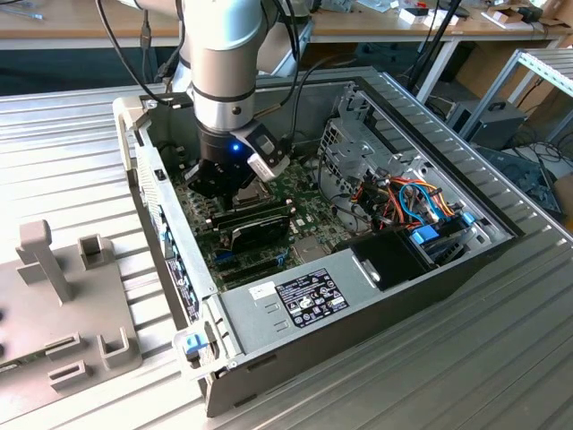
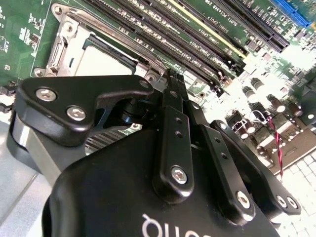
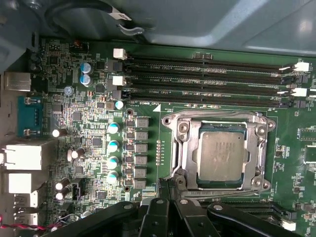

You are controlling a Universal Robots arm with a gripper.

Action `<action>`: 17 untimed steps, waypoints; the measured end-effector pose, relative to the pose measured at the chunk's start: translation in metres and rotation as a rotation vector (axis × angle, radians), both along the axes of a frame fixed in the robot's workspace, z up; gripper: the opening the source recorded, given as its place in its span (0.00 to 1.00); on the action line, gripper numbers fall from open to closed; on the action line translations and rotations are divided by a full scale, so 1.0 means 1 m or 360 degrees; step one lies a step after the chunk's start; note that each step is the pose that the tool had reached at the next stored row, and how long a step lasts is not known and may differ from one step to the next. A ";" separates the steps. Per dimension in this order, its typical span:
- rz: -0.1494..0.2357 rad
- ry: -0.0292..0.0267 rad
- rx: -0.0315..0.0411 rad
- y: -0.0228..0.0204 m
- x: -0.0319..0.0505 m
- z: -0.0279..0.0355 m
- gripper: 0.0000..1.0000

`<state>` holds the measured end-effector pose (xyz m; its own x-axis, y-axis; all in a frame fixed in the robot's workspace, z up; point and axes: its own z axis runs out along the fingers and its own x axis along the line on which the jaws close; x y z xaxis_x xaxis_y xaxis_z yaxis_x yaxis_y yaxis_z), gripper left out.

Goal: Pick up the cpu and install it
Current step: 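Install the second cpu locking lever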

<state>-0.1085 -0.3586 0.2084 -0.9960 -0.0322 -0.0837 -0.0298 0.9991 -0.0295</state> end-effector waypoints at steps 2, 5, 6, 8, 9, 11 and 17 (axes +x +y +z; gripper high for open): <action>0.0000 -0.00046 0.0000 -0.0001 -0.0002 -0.0006 0.11; 0.0000 -0.00063 0.0000 -0.0002 -0.0004 -0.0007 0.11; 0.0000 -0.00080 0.0000 -0.0003 -0.0010 -0.0008 0.11; 0.0000 -0.00101 0.0000 -0.0005 -0.0020 -0.0009 0.11; 0.0000 -0.00104 0.0000 -0.0005 -0.0023 -0.0009 0.11; 0.0000 -0.00105 0.0000 -0.0006 -0.0024 -0.0006 0.11; 0.0000 -0.00105 -0.0001 -0.0005 -0.0024 0.0179 0.11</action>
<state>-0.1109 -0.3591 0.2263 -0.9954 -0.0322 -0.0903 -0.0296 0.9991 -0.0303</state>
